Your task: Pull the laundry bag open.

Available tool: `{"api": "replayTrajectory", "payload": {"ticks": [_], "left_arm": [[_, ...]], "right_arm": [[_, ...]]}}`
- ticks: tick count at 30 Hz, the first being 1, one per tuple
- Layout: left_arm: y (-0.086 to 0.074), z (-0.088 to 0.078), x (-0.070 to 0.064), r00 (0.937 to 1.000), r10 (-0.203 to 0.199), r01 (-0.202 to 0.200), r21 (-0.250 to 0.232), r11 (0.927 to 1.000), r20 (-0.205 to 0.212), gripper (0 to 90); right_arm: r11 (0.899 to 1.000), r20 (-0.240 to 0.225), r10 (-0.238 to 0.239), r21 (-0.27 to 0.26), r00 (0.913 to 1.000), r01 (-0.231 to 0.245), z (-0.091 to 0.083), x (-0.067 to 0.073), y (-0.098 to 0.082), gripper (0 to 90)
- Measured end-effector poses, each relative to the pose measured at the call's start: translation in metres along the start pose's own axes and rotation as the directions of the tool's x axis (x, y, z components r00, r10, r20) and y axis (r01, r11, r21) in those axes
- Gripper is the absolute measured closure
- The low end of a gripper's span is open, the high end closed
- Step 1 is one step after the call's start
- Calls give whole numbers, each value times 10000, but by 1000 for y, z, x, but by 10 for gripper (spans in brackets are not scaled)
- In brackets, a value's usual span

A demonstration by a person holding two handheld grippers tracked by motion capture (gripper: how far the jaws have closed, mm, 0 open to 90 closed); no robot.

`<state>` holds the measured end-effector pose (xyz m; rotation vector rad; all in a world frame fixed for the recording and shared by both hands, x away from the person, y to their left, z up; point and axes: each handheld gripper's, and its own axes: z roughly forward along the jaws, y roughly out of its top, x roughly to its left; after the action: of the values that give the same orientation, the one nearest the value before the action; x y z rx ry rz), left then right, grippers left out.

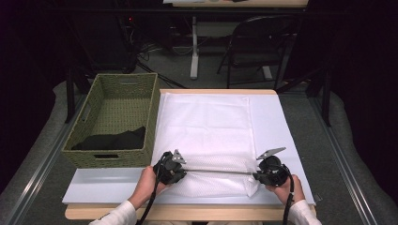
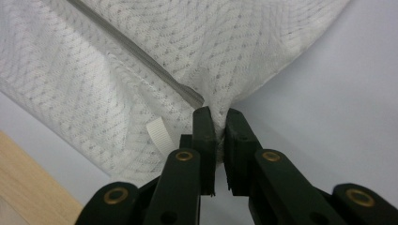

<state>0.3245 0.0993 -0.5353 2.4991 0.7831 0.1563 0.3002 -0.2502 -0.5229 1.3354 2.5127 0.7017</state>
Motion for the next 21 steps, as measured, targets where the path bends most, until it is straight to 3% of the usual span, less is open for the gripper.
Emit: {"api": "replayTrajectory", "payload": {"ticks": [5, 7, 21], "left_arm": [[-3, -3, 2, 9999, -120, 121, -15, 9999, 116, 867], [-4, -4, 2, 10000, -44, 44, 18, 10000, -21, 867], [-19, -15, 11, 9982, -547, 550, 113, 9984, -258, 867]], "right_arm": [[10000, -64, -34, -15, 10000, 34, -1, -2, 0, 849], [10000, -13, -55, 8, 10000, 55, -1, -1, 0, 850], [10000, 102, 12, 65, 9999, -13, -2, -1, 0, 850]]}}
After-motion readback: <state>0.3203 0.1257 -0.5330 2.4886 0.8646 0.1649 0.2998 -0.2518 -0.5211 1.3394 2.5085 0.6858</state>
